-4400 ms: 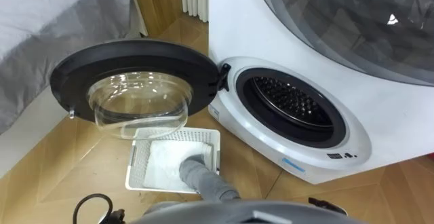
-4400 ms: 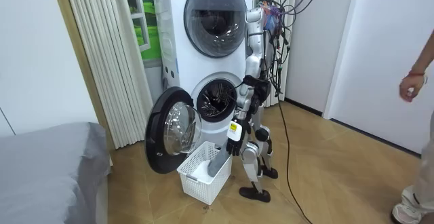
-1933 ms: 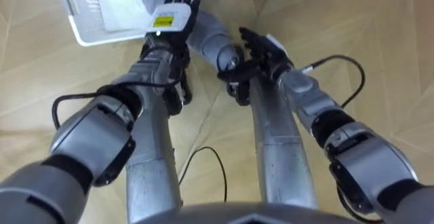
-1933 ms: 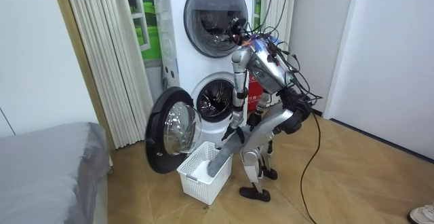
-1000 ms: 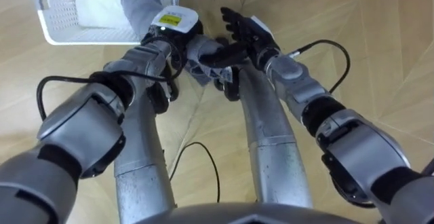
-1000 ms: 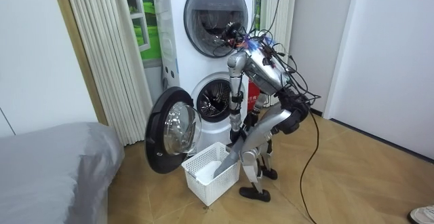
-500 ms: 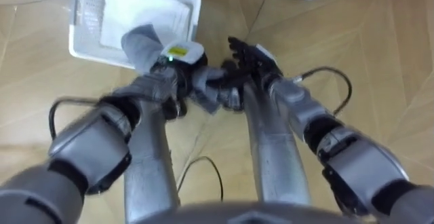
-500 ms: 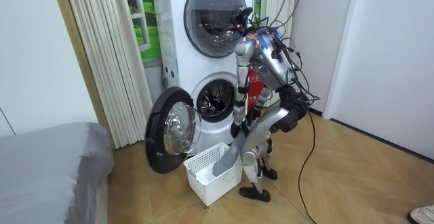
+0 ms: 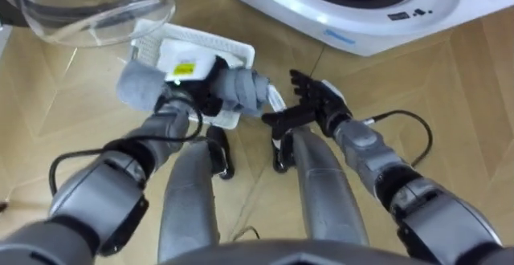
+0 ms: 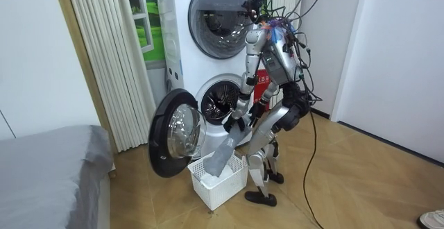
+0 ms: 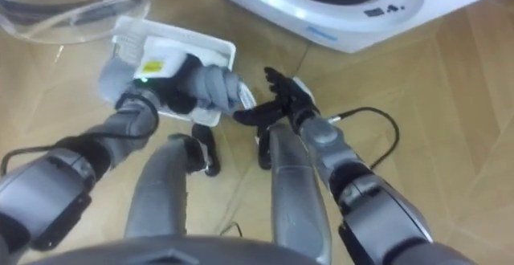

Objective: Put towel into washing machine

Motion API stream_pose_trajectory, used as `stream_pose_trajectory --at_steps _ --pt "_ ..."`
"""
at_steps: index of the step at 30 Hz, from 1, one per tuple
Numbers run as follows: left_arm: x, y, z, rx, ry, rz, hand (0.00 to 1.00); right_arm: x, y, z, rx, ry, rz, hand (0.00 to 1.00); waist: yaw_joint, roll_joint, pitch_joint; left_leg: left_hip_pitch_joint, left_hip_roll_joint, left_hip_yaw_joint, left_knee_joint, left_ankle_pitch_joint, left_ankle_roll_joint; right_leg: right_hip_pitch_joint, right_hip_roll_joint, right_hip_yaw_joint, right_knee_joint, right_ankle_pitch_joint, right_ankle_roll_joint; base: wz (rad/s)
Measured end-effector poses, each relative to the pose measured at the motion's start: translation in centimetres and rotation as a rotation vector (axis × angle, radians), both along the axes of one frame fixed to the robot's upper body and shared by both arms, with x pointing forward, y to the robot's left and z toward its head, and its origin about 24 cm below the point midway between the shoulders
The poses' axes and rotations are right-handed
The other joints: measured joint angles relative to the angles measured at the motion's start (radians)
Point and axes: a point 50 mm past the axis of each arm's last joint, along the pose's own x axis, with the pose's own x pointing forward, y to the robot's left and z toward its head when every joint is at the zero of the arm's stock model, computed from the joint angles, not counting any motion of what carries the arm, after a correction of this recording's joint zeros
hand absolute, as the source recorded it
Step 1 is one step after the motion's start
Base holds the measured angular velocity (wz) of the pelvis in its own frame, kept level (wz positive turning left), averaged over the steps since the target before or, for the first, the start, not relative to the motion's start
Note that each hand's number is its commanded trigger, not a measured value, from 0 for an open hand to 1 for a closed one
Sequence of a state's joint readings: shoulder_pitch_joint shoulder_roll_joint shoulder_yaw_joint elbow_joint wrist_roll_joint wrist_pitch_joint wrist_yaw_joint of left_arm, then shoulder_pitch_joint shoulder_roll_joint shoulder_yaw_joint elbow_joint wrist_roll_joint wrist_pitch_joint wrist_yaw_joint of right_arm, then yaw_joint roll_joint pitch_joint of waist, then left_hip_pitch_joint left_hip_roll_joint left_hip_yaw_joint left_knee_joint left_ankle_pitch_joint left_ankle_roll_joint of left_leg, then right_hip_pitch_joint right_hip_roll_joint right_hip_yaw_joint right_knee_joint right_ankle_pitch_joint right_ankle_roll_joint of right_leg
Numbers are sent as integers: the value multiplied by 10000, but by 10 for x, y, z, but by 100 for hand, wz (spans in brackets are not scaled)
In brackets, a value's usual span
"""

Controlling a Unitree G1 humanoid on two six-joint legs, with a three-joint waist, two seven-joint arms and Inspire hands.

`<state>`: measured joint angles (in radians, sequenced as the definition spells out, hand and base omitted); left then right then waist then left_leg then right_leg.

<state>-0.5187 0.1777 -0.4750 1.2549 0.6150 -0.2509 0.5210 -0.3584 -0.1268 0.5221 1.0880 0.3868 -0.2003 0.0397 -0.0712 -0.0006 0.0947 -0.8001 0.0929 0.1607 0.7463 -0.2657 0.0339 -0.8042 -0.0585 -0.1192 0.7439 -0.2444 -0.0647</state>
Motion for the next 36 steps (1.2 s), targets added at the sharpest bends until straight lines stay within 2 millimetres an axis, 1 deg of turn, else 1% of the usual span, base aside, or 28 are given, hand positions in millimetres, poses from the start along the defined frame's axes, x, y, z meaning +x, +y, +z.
stream_pose_trajectory --at_steps 2,4,6,7,8,9,10,11,12,13,14,15,16,20,23,26,30,33,34,35,36 --pt "0 9 3 -876 -406 1058 100 1 -2 1 42 -49 -238 0 14 15 -9 256 -17 -22 -183 11 -14 281 -5 -54 -184 -2 5 5" --pt "0 11 5 -1574 -611 1560 100 2 -4 1 70 -101 -342 0 120 16 -9 388 -19 -9 -252 10 -15 452 4 -69 -299 -7 18 0" --pt "0 10 7 -2532 -800 2084 100 -1 -7 1 -59 -193 -236 0 222 26 -62 492 -17 -4 -350 12 -14 535 -19 -71 -377 -11 34 2" --pt "0 8 10 -3407 -889 2439 100 -2 -9 1 -197 -231 -117 0 260 57 -82 516 -28 -41 -348 14 -9 565 -52 -75 -360 -30 62 6" --pt "-1 8 10 -4302 -768 2806 100 -2 -10 1 -300 -229 -21 0 273 70 -90 572 -49 -27 -340 21 2 622 -72 -58 -353 -46 84 5" --pt "-1 8 9 -4793 -617 3001 100 -3 -9 0 -341 -227 45 0 283 72 -91 620 -41 -17 -337 21 2 680 -69 -60 -387 -46 84 5" --pt "-3 7 6 -5819 -207 3374 100 -5 -8 -1 -468 -243 271 0 263 130 -150 679 -37 -63 -391 22 4 814 -72 -150 -504 -42 86 7" --pt "-4 6 5 -6344 36 3495 100 -6 -7 -1 -514 -228 382 0 234 151 -162 743 -47 -81 -439 27 12 906 -84 -202 -560 -41 88 10" --pt "-9 2 1 -7496 554 3656 100 -10 -6 -4 -594 -132 609 0 246 129 -227 882 -59 -65 -537 31 16 1044 -92 -211 -633 -44 94 8" --pt "-13 -2 -3 -8530 1108 3651 100 -13 -5 -6 -541 -27 706 0 251 115 -267 997 -75 -86 -610 31 16 1156 -103 -222 -687 -48 108 5" --pt "-14 -4 -4 -8977 1412 3579 100 -15 -5 -7 -538 3 772 0 259 109 -273 1067 -119 -105 -671 33 19 1216 -123 -232 -706 -53 117 7" --pt "-20 -9 -9 -9898 2043 3440 100 -17 -5 -8 -591 43 898 0 245 75 -372 1144 -168 -92 -805 85 36 1251 -159 -206 -739 -52 142 5" --pt "-26 -12 -13 -10865 2585 3380 100 -18 -3 -8 -674 36 1105 0 249 102 -470 1168 -165 -87 -850 98 39 1283 -152 -207 -812 -27 156 0" --pt "-33 -26 -19 -13482 4369 2684 100 -18 3 -9 -465 167 1359 0 210 104 -482 1344 -169 -254 -866 110 24 1621 -128 -367 -999 10 164 8" --pt "-39 -42 -20 -14581 5579 1861 100 -15 5 -8 -285 327 1548 0 210 96 -487 1392 -182 -279 -872 112 31 1695 -133 -381 -1038 27 191 2" --pt "-39 -44 -19 -14919 6015 1276 100 -15 3 -7 -199 431 1663 0 202 97 -486 1436 -181 -287 -898 113 33 1736 -127 -386 -1048 31 196 0" --pt "-38 -45 -17 -15068 6251 933 100 -15 3 -8 -78 527 1744 0 184 100 -485 1461 -171 -298 -917 121 19 1758 -101 -381 -1062 33 187 0" --pt "-37 -49 -15 -15125 6437 722 100 -16 1 -9 -24 629 1700 0 148 122 -476 1443 -147 -382 -960 131 2 1847 -65 -500 -1246 80 163 5" --pt "-35 -51 -12 -15197 6436 547 100 -16 -1 -9 0 647 1628 78 137 134 -470 1425 -129 -438 -958 131 2 1889 -44 -554 -1325 100 165 7" --pt "-34 -53 -9 -15247 6434 417 100 -16 -2 -9 35 646 1550 100 145 149 -472 1407 -122 -469 -962 131 2 1910 -30 -584 -1375 115 168 7" --pt "-31 -58 -3 -15360 6354 76 100 -15 -5 -8 70 608 1403 100 181 151 -471 1383 -120 -482 -969 131 3 1909 -24 -594 -1409 122 174 4"
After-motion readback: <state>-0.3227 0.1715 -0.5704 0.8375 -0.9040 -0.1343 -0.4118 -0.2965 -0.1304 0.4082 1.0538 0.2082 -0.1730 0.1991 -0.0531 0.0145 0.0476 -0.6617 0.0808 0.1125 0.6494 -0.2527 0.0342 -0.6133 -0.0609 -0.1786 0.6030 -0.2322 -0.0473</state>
